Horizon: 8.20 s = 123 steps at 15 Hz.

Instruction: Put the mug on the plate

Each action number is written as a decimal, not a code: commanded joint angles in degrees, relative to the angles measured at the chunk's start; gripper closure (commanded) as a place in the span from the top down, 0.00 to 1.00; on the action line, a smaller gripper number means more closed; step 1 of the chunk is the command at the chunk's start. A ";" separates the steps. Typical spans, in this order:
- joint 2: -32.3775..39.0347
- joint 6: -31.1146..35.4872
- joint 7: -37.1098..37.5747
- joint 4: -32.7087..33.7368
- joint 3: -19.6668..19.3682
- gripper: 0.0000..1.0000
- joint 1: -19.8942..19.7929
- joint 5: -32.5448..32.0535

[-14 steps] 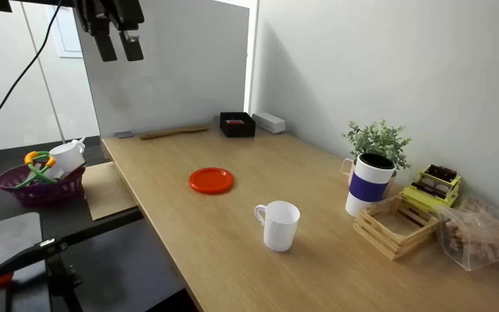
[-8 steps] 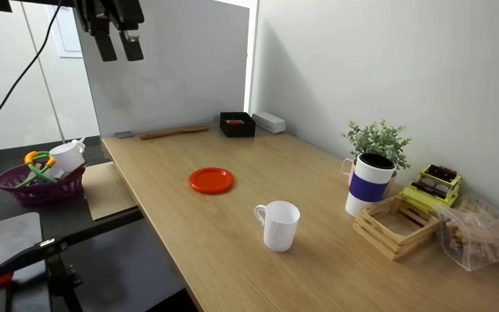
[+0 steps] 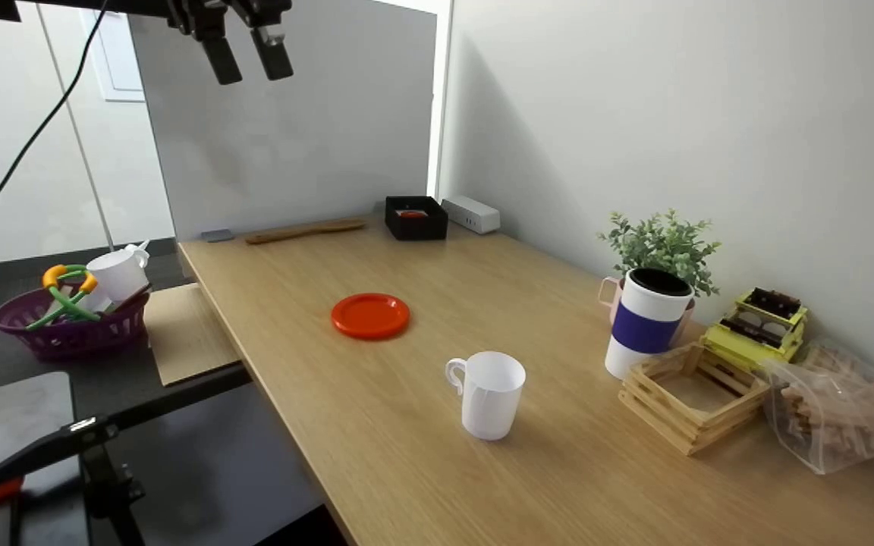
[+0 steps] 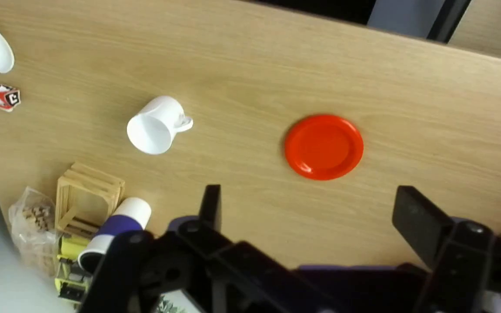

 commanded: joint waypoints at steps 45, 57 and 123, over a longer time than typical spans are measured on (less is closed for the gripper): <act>41.44 -9.44 -13.28 36.31 -18.44 1.00 -5.97 22.25; 56.27 -7.28 -8.08 47.16 -13.12 1.00 -5.45 24.98; 76.10 -5.80 47.82 55.94 -24.70 1.00 -2.55 1.22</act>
